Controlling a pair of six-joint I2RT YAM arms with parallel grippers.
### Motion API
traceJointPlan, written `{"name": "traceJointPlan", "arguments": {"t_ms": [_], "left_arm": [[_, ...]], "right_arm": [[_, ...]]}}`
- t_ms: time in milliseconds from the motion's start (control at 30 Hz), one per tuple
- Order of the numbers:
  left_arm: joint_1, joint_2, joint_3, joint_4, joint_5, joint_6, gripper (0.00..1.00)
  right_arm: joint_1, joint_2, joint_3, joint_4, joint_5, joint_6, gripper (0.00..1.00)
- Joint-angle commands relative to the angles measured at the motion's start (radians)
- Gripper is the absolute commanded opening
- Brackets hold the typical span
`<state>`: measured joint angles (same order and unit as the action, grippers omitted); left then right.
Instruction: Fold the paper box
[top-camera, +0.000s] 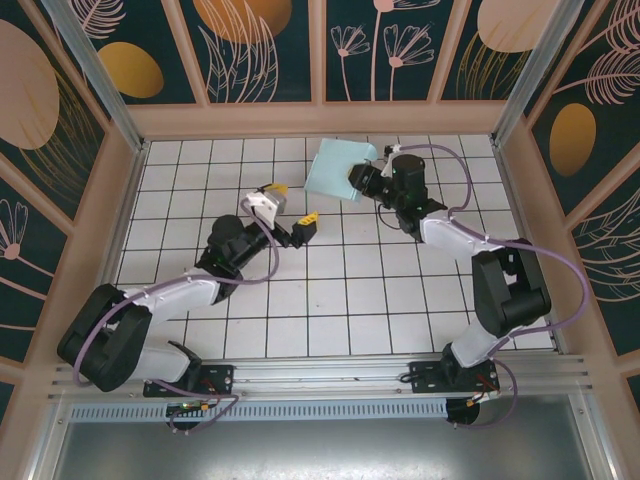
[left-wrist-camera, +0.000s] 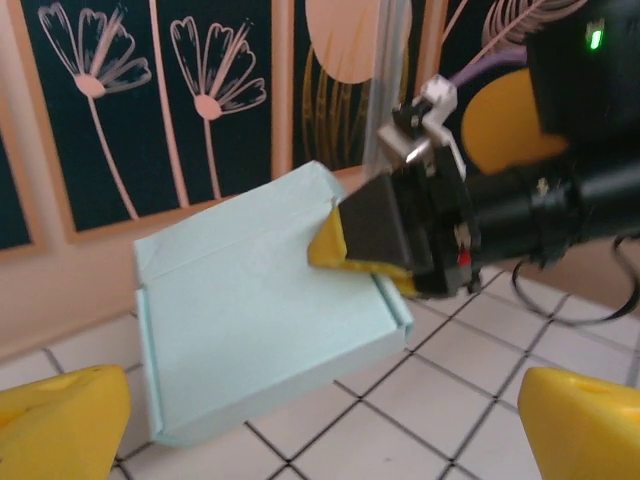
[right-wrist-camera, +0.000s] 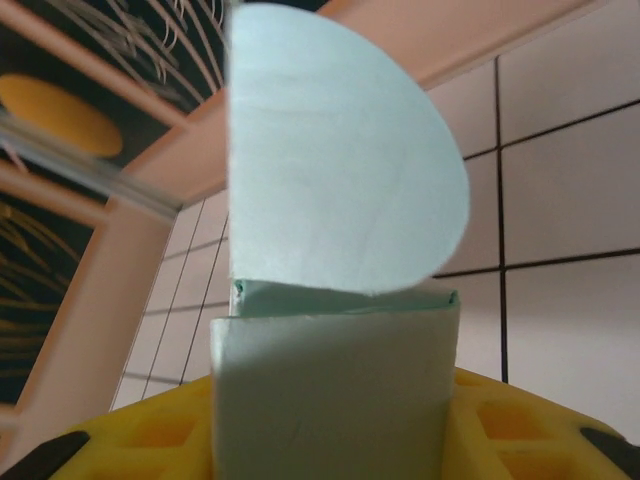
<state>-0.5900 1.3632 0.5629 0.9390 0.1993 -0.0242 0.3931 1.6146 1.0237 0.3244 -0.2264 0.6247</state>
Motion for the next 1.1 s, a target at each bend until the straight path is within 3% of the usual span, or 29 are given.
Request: {"name": "traceJointPlan", "arguments": {"t_ms": [0,100,267,400,467,667,833,1067], "left_arm": [[-0.092,0.033,0.016,0.116,-0.349,0.338,0.99],[-0.166,0.117,0.073,0.162,-0.457,0.461,0.99],[-0.210,0.290,0.116,0.379,-0.484,0.578,0.99],[-0.263,0.483,0.138,0.677,-0.546,0.881,0.99],[-0.278,0.565,0.175,0.769,-0.578,0.971,0.97],[-0.281,0.638,0.282,0.830,-0.641,1.101,0.84],[-0.282,0.702,0.340,0.867,-0.641,1.220,0.80],[-0.283,0.720,0.369,0.856,-0.649,1.222,0.55]], "right_arm": [[0.017,-0.059,0.061,-0.087,0.152,0.132,0.34],[0.036,-0.061,0.102,-0.153,0.206,0.176,0.33],[0.069,-0.089,0.104,-0.123,0.229,0.229,0.34],[0.091,-0.108,0.111,-0.119,0.236,0.245,0.33],[0.103,-0.110,0.113,-0.117,0.236,0.249,0.33],[0.120,-0.096,0.109,-0.103,0.196,0.269,0.33],[0.128,-0.092,0.100,-0.085,0.164,0.282,0.33],[0.135,-0.098,0.093,-0.084,0.146,0.280,0.33]]}}
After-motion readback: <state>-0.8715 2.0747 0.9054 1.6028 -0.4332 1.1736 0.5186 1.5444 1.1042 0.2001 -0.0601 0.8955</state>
